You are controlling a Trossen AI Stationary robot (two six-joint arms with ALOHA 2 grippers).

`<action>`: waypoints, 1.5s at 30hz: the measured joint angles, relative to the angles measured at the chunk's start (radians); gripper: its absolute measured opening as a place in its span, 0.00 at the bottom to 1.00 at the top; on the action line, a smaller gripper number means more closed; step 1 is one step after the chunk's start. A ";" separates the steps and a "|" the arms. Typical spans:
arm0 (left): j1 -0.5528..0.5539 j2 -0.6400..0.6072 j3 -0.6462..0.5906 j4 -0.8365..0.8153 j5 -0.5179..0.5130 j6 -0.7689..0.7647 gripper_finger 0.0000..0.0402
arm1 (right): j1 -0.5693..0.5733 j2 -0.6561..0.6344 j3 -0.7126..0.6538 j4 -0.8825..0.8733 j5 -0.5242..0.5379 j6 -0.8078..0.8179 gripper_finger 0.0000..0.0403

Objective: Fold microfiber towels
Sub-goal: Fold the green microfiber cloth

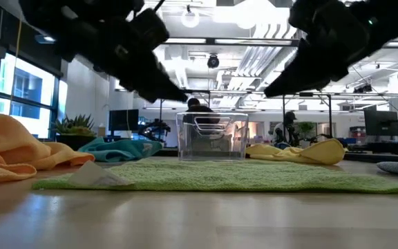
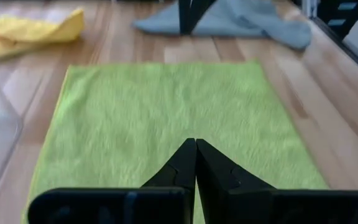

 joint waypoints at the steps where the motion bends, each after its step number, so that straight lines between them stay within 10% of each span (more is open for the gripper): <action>1: -0.008 0.000 -0.009 -0.001 0.000 -0.007 0.00 | 0.001 0.000 0.005 -0.005 -0.004 0.001 0.00; 13: -0.111 0.000 -0.020 -0.019 -0.003 0.031 0.00 | 0.047 0.096 -0.065 0.064 0.017 0.257 0.00; 33: -0.293 0.000 -0.020 -0.049 -0.011 0.014 0.00 | 0.076 0.265 0.275 -0.272 -0.183 0.169 0.00; 45: -0.358 0.000 -0.020 -0.088 -0.091 -0.024 0.00 | 0.186 0.282 0.238 -0.226 -0.070 0.184 0.00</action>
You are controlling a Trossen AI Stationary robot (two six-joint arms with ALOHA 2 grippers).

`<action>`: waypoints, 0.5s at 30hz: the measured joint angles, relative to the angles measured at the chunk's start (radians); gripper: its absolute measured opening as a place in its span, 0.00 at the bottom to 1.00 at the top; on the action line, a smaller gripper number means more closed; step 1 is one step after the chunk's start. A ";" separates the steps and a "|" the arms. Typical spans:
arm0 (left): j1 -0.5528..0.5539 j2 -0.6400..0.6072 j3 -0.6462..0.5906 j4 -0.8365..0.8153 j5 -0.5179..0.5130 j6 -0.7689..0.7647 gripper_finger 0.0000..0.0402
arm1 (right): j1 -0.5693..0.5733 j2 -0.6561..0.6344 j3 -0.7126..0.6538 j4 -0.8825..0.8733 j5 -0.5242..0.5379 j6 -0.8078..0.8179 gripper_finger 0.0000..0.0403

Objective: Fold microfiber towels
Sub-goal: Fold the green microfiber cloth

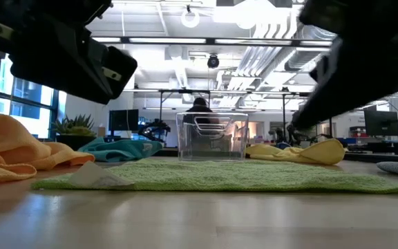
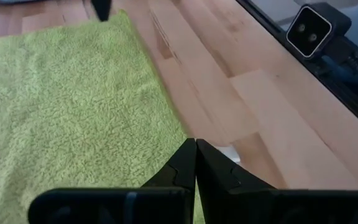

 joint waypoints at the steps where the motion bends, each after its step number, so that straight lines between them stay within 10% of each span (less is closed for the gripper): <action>1: 0.000 0.000 0.000 -0.003 -0.008 -0.012 0.00 | 0.006 0.000 -0.021 0.030 -0.001 0.000 0.00; 9: 0.000 0.000 0.001 -0.007 -0.034 -0.049 0.00 | -0.001 -0.002 -0.155 0.429 -0.104 -0.129 0.00; 15: 0.000 -0.002 0.001 -0.011 -0.017 -0.083 0.00 | -0.021 -0.039 -0.142 0.375 -0.202 -0.133 0.00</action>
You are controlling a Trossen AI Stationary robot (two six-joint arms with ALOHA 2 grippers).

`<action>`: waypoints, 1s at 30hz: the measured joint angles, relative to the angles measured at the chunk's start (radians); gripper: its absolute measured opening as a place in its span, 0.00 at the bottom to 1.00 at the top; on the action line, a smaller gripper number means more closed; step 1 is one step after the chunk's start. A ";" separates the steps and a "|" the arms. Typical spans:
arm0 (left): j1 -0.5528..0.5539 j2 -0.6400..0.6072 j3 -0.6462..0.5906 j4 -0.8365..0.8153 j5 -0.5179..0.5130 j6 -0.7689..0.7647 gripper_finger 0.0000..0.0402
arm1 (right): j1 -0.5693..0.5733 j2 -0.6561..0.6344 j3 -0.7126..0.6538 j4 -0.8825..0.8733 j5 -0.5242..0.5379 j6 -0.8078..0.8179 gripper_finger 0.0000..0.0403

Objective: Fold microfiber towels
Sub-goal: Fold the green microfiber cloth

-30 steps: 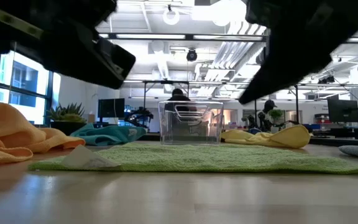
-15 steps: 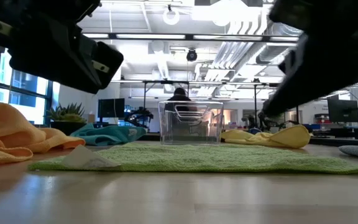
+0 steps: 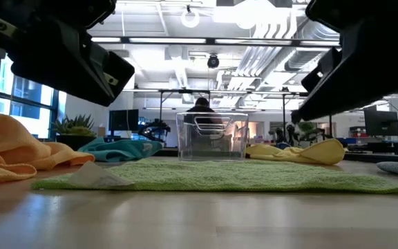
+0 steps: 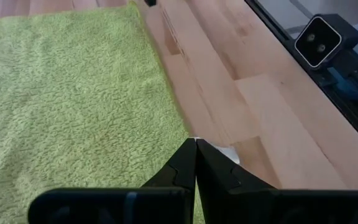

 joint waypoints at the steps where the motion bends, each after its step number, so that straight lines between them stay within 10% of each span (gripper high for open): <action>1: 0.000 0.000 0.001 -0.003 0.000 0.000 0.00 | -0.001 -0.012 0.008 -0.023 0.000 0.000 0.00; 15: 0.022 -0.001 0.001 -0.032 0.006 0.015 0.02 | 0.000 -0.081 0.211 -0.719 -0.049 0.164 0.02; 30: 0.018 -0.001 0.001 -0.048 0.030 0.011 0.20 | 0.116 -0.080 0.309 -0.970 -0.137 0.292 0.38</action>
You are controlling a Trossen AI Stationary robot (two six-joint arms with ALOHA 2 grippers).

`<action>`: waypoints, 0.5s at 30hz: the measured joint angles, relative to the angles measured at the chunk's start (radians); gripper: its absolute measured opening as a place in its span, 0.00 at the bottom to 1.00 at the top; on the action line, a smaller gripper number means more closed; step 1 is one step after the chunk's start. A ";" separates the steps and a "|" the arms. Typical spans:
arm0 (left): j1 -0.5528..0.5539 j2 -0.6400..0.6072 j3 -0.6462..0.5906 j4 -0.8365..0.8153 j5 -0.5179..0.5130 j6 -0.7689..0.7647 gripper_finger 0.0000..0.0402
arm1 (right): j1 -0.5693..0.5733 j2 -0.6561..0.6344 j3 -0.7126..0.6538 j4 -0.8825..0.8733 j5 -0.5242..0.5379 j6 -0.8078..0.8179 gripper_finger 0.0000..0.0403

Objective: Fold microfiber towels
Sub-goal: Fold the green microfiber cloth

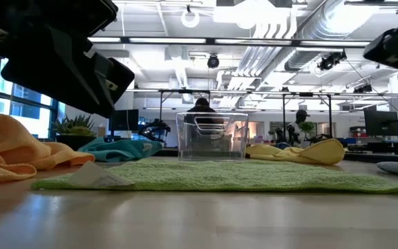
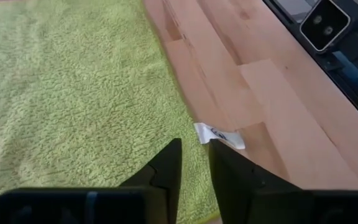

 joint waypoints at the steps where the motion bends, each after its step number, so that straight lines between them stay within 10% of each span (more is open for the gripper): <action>1: -0.002 0.000 0.000 -0.002 0.003 -0.003 0.21 | 0.006 0.000 0.000 -0.004 0.006 -0.001 0.39; 15: -0.074 0.000 0.000 -0.032 -0.004 0.022 0.32 | -0.018 0.106 0.000 0.078 0.012 -0.220 0.39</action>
